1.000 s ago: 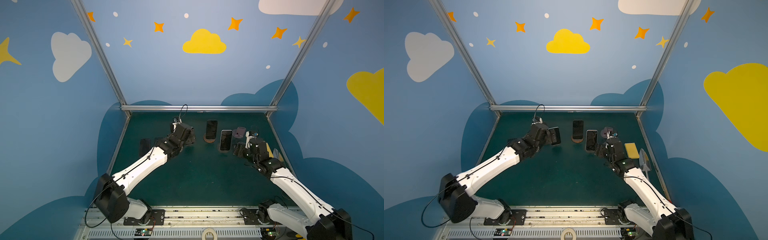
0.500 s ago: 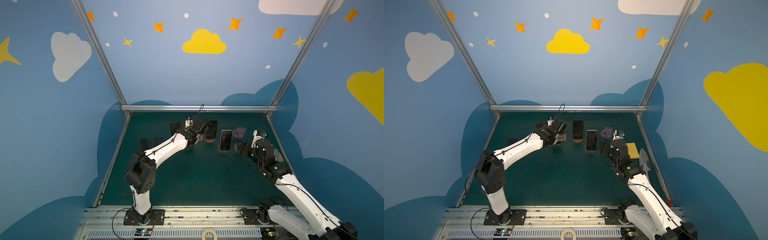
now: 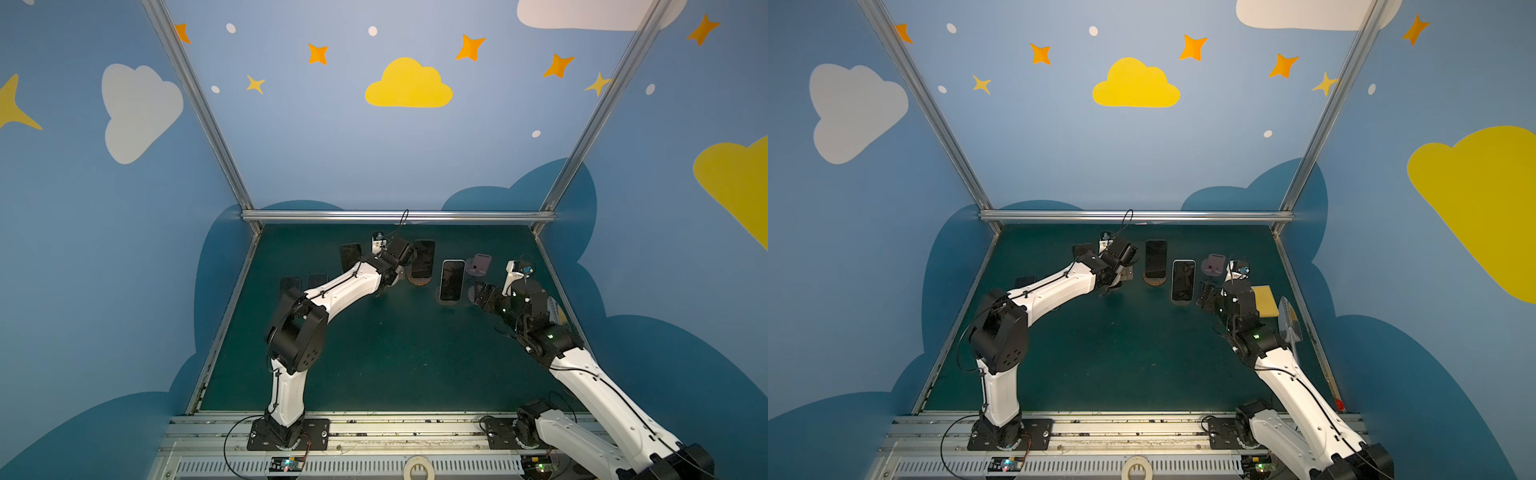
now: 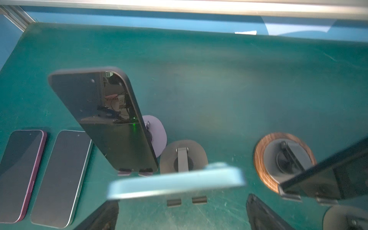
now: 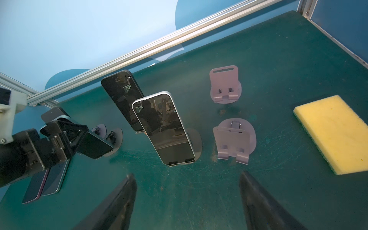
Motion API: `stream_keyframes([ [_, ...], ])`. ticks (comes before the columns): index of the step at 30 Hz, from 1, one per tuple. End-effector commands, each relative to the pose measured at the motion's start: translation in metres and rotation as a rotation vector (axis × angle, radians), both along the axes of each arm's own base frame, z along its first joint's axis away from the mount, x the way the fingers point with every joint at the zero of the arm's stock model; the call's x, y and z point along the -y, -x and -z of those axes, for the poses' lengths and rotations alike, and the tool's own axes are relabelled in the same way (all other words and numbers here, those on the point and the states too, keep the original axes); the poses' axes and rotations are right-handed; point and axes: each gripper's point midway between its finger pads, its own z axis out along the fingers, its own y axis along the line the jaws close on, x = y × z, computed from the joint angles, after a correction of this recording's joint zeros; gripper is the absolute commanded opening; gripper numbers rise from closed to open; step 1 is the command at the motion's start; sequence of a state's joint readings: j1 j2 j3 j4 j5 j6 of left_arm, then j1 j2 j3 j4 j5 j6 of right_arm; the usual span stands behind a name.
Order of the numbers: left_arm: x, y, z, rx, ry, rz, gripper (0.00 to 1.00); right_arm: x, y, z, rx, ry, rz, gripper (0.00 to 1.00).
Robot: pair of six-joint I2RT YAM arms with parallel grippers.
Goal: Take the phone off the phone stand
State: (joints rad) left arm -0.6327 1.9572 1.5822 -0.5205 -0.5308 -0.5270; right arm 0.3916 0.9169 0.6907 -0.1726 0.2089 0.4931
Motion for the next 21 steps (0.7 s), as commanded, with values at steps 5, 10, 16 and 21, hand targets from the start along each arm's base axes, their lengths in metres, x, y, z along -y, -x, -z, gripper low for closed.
stream_keyframes([
  [5, 0.000, -0.018, 0.002, 0.039, -0.004, -0.003, 0.97, 0.000, -0.002, -0.002, 0.020, -0.006, 0.001, 0.81],
  [10, -0.001, -0.022, 0.006, 0.051, -0.002, -0.012, 0.95, -0.002, -0.003, -0.001, 0.019, -0.011, -0.007, 0.81],
  [16, -0.004, -0.028, 0.008, 0.073, -0.016, -0.027, 0.91, -0.002, -0.003, 0.001, 0.012, -0.007, -0.004, 0.81],
  [21, -0.004, -0.034, 0.007, 0.088, -0.018, -0.021, 0.86, -0.002, -0.003, 0.002, 0.009, -0.004, -0.002, 0.81],
])
